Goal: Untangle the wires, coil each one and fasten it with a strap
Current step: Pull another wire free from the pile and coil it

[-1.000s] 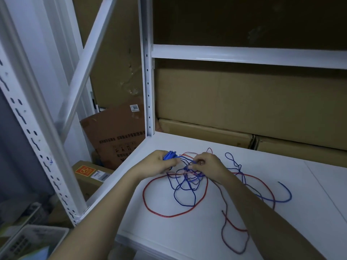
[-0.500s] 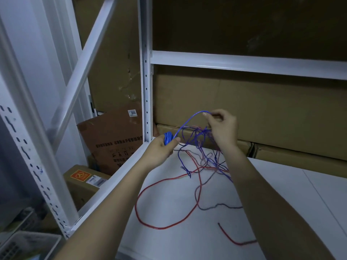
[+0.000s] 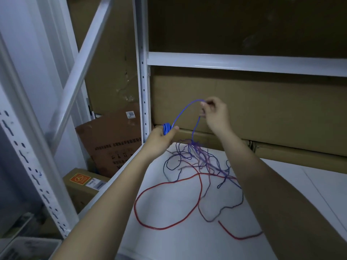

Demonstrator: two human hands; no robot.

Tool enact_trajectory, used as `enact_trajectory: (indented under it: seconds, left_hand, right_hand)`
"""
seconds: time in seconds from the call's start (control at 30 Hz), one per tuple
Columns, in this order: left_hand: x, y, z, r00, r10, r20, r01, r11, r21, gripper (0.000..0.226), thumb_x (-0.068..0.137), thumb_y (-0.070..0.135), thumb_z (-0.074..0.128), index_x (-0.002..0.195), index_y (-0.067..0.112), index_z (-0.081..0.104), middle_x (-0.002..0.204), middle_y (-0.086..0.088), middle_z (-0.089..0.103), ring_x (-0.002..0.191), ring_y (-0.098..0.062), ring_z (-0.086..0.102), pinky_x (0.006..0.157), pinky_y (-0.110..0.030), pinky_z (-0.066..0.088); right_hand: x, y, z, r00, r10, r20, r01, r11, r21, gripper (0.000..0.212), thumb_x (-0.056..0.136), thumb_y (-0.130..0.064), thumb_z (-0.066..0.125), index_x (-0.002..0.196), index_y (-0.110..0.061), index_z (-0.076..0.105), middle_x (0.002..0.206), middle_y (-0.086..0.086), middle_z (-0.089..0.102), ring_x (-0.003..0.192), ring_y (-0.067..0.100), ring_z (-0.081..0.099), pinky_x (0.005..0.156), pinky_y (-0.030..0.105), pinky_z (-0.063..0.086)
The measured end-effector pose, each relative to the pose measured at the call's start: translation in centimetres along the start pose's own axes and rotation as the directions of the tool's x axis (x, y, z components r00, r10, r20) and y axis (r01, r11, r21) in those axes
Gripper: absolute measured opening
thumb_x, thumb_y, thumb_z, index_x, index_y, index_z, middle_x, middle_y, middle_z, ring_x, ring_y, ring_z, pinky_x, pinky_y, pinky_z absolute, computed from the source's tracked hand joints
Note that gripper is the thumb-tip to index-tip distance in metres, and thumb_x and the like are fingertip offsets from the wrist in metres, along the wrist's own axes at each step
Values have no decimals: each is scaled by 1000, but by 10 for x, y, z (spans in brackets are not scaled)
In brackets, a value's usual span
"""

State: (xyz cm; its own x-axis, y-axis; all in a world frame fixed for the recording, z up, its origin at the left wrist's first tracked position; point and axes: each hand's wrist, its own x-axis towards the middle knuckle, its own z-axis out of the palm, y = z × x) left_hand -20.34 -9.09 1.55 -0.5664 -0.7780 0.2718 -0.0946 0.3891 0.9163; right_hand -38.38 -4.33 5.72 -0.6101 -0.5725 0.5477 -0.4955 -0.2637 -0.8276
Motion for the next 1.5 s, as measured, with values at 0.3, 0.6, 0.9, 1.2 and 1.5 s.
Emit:
enact_trajectory:
  seconds: [0.3,0.6,0.9,1.2,1.5]
  left_hand:
    - [7,2,-7,998,34,-49,-37,997,-73,37,95,42,52,79,12,40,59,-1,31,51,-14,27,55,-30,25]
    - [10,13,-13,992,61,-113,-75,990,-122,34,96,40,51,71,18,43,58,3,35,52,-13,31,57,-31,27]
    - [7,13,-17,994,62,-96,-74,989,-129,38,97,38,49,66,19,36,50,7,32,46,-11,26,49,-24,24]
    - [2,14,-19,994,85,-67,-94,985,-147,33,97,36,48,71,16,44,46,11,34,43,-9,27,51,-28,24]
    - [2,19,-28,990,113,-85,-127,975,-182,34,97,38,47,76,12,43,48,9,27,45,-11,20,48,-26,20]
  right_hand:
    - [5,-10,9,992,69,103,-65,997,-45,16,95,-4,54,82,-12,51,80,14,59,59,20,56,78,46,53]
    - [-8,35,2,976,106,189,-27,924,-381,30,93,-27,61,71,-8,53,57,1,40,60,19,40,55,28,30]
    - [-1,-42,19,999,34,41,-49,899,435,25,99,-19,51,76,-12,56,67,3,64,47,7,59,51,19,51]
    - [-40,54,34,844,496,204,-463,865,-193,19,98,-13,51,79,-10,52,65,8,49,46,17,46,47,25,44]
    - [5,-60,29,999,44,27,-51,892,449,24,103,-16,39,83,-14,51,76,10,60,54,8,65,54,18,54]
